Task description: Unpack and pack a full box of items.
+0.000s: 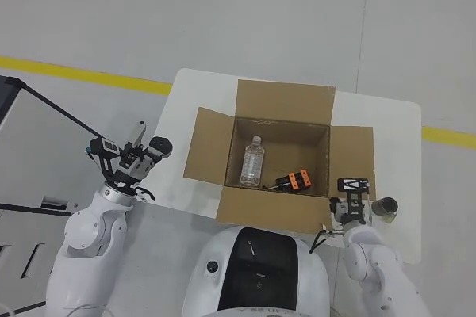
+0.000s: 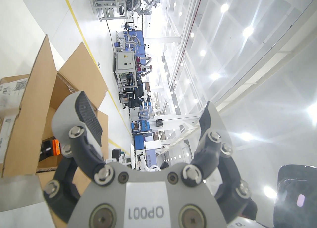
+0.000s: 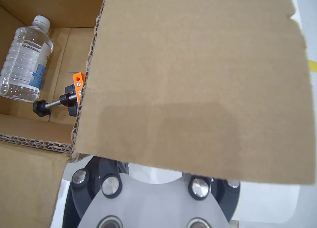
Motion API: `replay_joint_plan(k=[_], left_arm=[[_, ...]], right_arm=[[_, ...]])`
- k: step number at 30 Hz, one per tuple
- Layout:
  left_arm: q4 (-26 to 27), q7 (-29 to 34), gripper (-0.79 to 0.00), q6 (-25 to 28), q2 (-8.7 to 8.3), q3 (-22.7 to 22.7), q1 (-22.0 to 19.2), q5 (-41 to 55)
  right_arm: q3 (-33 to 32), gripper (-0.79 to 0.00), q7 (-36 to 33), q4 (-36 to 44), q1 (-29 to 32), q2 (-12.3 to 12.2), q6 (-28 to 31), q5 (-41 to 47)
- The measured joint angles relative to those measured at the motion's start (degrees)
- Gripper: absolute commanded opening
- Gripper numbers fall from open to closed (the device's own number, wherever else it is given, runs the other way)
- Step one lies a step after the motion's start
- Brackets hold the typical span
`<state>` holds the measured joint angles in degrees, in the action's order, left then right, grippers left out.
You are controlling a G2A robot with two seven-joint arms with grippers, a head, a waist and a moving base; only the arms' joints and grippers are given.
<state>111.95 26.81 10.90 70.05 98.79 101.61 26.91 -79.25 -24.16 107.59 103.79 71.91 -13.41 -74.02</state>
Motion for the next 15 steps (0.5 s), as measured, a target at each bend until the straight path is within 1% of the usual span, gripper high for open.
replay_joint_plan(k=[6,9,12,15], left_arm=[[0.00,0.00,0.000,0.00,0.00,0.00,0.00,0.00],[0.00,0.00,0.000,0.00,0.00,0.00,0.00,0.00],[0.00,0.00,0.000,0.00,0.00,0.00,0.00,0.00],[0.00,0.00,0.000,0.00,0.00,0.00,0.00,0.00]], right_arm=[[0.35,-0.320,-0.30,0.37,-0.06,0.15,1.35,2.11],[-0.44,-0.339,-0.76,0.67,0.99,0.05,0.10,0.46],[-2.35,-0.292,-2.44,3.27,3.85,-0.21,-1.20,-1.47],[-5.47,-0.286,-5.94,7.02,7.72,-0.64,-0.98,-2.85]])
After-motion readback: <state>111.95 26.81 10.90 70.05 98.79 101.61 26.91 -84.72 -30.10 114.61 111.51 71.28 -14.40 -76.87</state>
